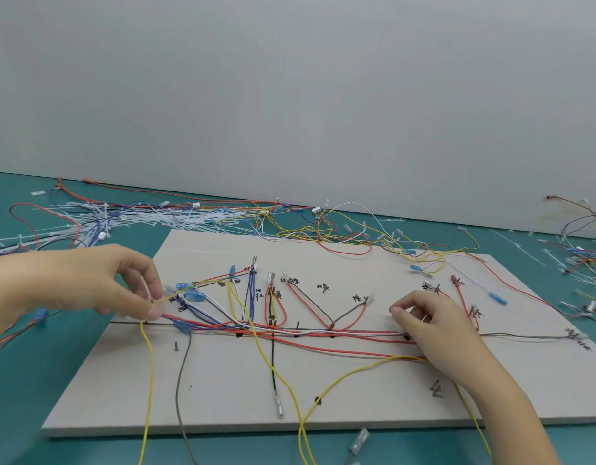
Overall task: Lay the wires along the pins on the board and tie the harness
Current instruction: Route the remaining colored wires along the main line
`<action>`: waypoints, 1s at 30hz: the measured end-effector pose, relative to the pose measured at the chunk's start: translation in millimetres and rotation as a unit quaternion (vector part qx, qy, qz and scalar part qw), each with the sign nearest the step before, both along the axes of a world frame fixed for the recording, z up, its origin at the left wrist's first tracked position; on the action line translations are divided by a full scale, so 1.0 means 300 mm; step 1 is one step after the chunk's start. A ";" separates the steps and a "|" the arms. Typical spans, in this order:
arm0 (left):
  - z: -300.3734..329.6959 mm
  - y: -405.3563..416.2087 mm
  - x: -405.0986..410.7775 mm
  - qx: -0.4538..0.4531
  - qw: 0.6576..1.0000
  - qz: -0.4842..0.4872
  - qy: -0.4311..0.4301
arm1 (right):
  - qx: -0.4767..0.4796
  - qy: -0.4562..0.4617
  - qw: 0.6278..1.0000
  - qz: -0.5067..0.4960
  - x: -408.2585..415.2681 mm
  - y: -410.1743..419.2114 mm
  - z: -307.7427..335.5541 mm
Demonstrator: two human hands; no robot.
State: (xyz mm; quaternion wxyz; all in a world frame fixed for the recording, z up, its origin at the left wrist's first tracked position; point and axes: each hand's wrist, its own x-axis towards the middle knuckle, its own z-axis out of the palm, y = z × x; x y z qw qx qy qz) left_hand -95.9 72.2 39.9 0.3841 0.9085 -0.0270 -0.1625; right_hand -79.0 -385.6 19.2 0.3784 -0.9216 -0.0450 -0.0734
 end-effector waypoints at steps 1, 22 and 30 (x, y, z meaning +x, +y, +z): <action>-0.005 0.005 -0.004 0.000 1.000 0.013 0.012 | -0.004 0.000 1.000 0.000 0.000 0.001 -0.001; 0.001 0.008 -0.041 -0.079 0.990 -0.025 0.118 | -0.039 0.022 0.999 0.011 -0.011 0.012 0.013; -0.003 0.015 -0.040 -0.081 0.994 0.036 0.062 | -0.044 0.027 0.999 0.015 -0.012 0.014 0.013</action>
